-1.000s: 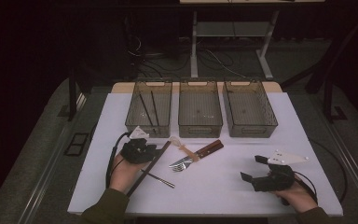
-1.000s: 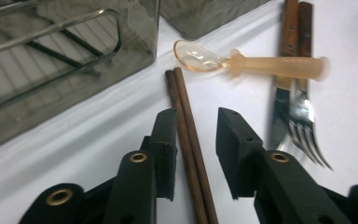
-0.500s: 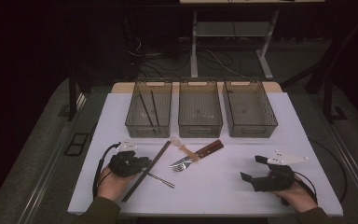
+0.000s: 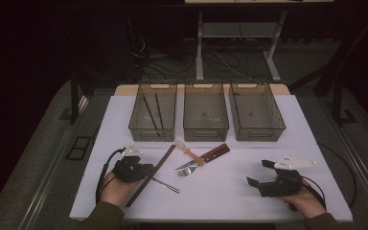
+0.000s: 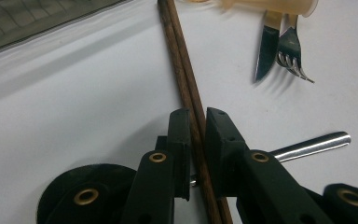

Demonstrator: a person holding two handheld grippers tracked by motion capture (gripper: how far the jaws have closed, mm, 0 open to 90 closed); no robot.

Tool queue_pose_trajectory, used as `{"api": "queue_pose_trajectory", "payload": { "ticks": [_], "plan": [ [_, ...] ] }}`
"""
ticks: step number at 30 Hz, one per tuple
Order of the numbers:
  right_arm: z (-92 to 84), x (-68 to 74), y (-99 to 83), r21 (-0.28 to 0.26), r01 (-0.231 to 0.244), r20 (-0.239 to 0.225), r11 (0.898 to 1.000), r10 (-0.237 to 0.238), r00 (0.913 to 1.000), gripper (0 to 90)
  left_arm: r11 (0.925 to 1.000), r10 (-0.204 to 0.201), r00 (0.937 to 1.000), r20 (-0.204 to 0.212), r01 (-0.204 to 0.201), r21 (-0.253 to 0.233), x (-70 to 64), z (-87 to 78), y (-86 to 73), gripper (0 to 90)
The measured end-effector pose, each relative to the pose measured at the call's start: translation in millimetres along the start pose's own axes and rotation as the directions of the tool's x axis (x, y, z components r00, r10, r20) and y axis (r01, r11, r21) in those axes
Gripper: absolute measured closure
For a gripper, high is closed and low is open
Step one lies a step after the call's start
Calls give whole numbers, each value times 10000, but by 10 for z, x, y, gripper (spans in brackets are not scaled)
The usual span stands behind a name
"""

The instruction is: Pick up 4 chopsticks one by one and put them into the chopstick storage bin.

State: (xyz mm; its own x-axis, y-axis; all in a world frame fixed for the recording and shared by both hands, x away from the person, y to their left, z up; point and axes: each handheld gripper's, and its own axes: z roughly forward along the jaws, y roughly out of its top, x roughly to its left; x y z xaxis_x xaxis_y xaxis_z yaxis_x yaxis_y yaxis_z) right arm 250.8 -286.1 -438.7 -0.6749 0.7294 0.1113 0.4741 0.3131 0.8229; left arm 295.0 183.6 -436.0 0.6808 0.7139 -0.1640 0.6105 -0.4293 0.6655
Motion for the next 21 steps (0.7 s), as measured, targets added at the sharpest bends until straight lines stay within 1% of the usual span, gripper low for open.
{"api": "queue_pose_trajectory", "payload": {
  "ticks": [1, 7, 9, 10, 15, 16, 17, 21],
  "plan": [
    [1, 0, 0, 6, -2, -3, 10000, 2, 10000, 111, 10000, 3, 10000, -18, -3, 76, 1, -1, 0, 800],
    [2, 1, -1, 14, -6, -2, 10000, 6, 10000, 111, 9999, 17, 10000, -91, -16, 159, -7, 21, -4, 797],
    [3, 1, -1, 14, 4, -3, 10000, -4, 10000, 111, 9996, 134, 9998, -129, -130, 253, -3, 26, -1, 797],
    [4, 2, -1, 15, 4, -7, 10000, -4, 10000, 111, 9996, 87, 9999, -144, -83, 263, -9, 32, -4, 797],
    [5, 1, -1, 23, -3, 4, 10000, 3, 10000, 111, 9988, 230, 9994, -246, -219, 429, -22, 60, -2, 797],
    [4, 1, -1, 20, -1, -2, 10000, 1, 10000, 111, 9986, 318, 9991, -281, -305, 442, -24, 66, -2, 798],
    [5, 1, -1, 22, -2, 2, 10000, 2, 10000, 111, 9985, 323, 9990, -322, -308, 449, -30, 67, -1, 798],
    [7, 3, -2, 24, 14, 6, 10000, -14, 10000, 111, 9967, 587, 9967, -567, -552, 602, -60, 71, 3, 803]
  ]
}}
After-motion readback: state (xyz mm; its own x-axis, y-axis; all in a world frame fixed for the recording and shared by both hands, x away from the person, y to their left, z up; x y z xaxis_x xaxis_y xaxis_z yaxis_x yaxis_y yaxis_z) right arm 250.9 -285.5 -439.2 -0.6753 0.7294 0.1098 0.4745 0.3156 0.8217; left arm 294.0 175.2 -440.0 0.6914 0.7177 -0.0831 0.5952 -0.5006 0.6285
